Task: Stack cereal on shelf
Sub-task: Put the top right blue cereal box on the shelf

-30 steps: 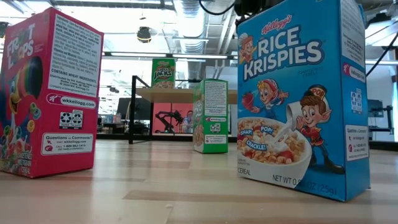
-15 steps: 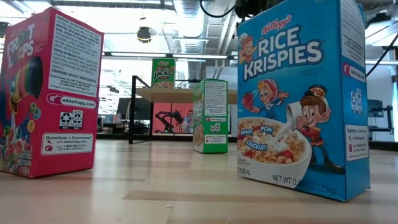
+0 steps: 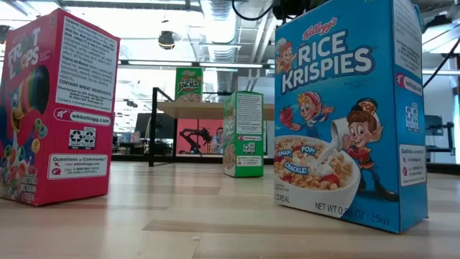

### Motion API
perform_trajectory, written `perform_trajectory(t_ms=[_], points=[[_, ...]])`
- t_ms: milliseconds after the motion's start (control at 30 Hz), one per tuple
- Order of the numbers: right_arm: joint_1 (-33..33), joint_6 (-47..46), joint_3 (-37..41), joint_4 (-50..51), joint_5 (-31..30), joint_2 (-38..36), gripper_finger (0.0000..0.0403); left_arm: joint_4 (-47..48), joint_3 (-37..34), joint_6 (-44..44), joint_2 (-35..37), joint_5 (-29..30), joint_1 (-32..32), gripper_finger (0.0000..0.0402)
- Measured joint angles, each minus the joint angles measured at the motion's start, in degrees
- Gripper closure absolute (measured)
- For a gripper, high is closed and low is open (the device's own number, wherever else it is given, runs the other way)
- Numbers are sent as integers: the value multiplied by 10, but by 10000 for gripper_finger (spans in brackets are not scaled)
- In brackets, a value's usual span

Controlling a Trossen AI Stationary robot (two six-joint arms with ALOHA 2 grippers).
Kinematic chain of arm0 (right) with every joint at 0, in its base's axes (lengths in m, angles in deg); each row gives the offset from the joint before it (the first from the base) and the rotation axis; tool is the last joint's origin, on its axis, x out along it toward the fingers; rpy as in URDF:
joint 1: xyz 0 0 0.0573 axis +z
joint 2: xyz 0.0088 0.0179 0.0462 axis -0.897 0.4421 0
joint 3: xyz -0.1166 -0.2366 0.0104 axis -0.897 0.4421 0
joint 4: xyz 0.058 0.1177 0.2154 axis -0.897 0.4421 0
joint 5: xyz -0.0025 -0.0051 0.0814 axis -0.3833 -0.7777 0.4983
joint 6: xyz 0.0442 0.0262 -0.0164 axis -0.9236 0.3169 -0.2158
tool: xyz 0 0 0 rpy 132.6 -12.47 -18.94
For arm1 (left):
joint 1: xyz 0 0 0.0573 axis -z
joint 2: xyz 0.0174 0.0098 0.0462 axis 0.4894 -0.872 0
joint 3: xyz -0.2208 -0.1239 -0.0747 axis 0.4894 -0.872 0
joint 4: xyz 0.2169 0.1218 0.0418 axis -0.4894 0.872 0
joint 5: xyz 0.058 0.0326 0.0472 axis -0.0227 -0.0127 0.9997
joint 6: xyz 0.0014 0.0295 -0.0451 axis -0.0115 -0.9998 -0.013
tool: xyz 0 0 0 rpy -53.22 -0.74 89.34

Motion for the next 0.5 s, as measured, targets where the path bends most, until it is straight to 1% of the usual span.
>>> perform_trajectory(t_ms=[133,300,367,500], points=[[11,-17,0,16,6,-12,3,0,0,0,0,0,0,125],[34,-32,2,-5,-3,-66,3,0,0,0,0,0,0,125],[46,-31,23,-47,-6,-99,3,0,0,0,0,0,0,125],[56,-30,114,-153,-13,-171,3,0,0,0,0,0,0,125]])
